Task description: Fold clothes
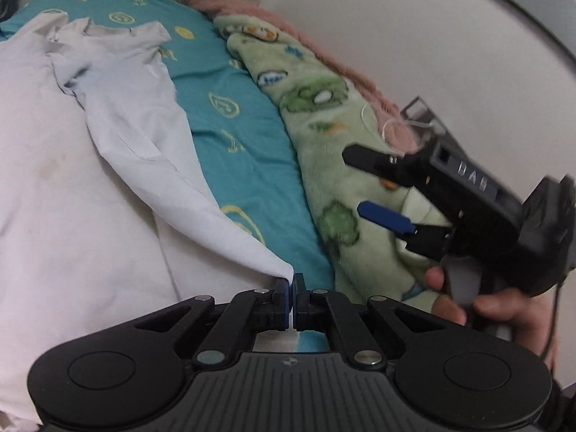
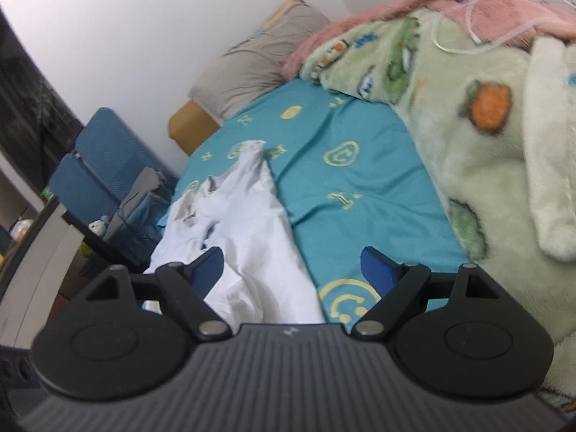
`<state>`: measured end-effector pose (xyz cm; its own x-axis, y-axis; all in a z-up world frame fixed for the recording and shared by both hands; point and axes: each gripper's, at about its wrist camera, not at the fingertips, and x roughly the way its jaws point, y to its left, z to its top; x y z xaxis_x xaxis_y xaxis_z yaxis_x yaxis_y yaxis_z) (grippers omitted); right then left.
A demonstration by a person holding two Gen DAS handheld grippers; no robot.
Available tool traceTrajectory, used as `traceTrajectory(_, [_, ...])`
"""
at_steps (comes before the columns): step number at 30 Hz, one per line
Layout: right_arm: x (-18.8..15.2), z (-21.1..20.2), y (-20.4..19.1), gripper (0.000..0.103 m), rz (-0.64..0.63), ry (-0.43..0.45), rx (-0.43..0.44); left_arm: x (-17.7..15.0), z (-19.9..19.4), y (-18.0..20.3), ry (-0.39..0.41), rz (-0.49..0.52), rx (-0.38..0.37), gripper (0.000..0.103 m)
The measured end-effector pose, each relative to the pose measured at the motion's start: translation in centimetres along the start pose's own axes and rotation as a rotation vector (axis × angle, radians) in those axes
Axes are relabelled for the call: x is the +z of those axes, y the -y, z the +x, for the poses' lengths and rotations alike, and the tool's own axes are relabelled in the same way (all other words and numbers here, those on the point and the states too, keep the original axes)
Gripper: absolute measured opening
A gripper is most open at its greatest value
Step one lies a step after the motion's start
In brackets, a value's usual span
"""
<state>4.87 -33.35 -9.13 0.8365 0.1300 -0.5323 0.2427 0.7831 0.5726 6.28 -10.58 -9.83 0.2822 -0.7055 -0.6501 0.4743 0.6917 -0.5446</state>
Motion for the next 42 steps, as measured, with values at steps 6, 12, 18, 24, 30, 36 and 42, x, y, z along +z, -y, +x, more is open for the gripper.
traceTrajectory(6, [-0.3,1.1,0.2,0.085,0.004,-0.038,-0.01,-0.7,-4.0,-4.2,-0.018,-0.092,0.049,0.001])
traceTrajectory(12, [-0.9,2.2,-1.5,0.085,-0.071,-0.068,-0.008,-1.8,-6.6,-9.2,-0.149,-0.108,0.385,0.002])
traceTrajectory(18, [-1.8,1.6,-3.2,0.085,-0.162,-0.051,-0.004,0.0,-7.5,-7.8,-0.015,-0.081,0.392,0.051])
traceTrajectory(24, [-1.5,0.3,-4.2,0.085,-0.202,0.013,0.027,4.1,-9.5,-2.9,0.203,0.069,0.495,0.092])
traceTrajectory(30, [0.5,2.2,-9.3,0.086,-0.398,-0.031,0.029,3.7,-12.1,-5.1,0.283,-0.005,0.476,0.099])
traceTrajectory(36, [1.1,9.0,-19.9,0.084,-0.69,-0.123,0.131,2.3,-16.9,-10.8,0.327,-0.131,0.56,0.099])
traceTrajectory(42, [-3.2,20.3,-30.6,0.073,-0.901,-0.246,0.22,1.9,-19.5,-15.3,0.359,-0.26,0.525,0.099])
